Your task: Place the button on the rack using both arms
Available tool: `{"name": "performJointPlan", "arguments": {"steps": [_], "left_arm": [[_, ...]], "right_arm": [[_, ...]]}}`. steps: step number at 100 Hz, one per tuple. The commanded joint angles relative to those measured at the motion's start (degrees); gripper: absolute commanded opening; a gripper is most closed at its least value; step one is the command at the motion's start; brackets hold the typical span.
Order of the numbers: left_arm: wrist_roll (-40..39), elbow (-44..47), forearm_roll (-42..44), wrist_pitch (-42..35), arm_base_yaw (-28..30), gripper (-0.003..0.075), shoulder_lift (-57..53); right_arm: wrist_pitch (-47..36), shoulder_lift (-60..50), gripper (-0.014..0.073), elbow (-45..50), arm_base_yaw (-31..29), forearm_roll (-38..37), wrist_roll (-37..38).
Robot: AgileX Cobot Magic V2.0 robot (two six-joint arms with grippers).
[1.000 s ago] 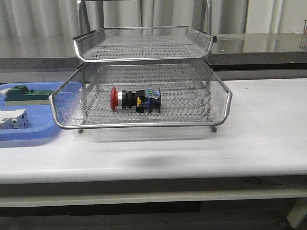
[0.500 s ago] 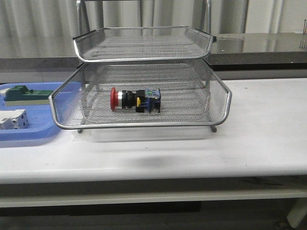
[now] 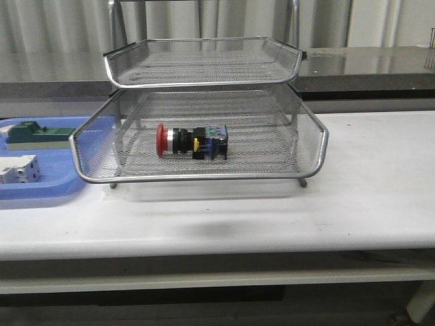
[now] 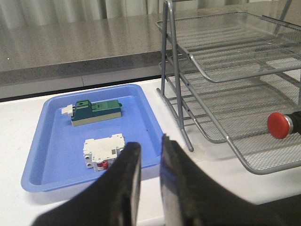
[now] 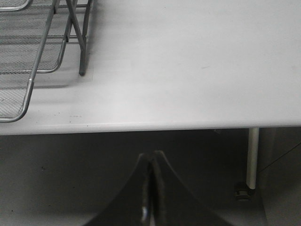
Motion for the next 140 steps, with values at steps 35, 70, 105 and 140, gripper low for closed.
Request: {"name": "performJointPlan", "arguments": {"steps": [35, 70, 105, 140], "left_arm": [[-0.4, -1.7, -1.1, -4.2, 0.2, 0.0004, 0.4], [-0.4, -1.7, -1.1, -4.2, 0.2, 0.0004, 0.4], [-0.4, -1.7, -1.1, -4.2, 0.2, 0.0004, 0.4], [-0.4, -1.7, -1.1, -4.2, 0.2, 0.0004, 0.4]], "right_arm": [[-3.8, 0.1, -0.0071, -2.0, -0.1, -1.2, -0.1], [-5.4, 0.3, -0.0071, -2.0, -0.1, 0.9, -0.1], [-7.8, 13.0, -0.0071, -2.0, 1.4, 16.6, -6.1], [-14.6, 32.1, -0.0071, -3.7, 10.7, 24.3, -11.0]]}}
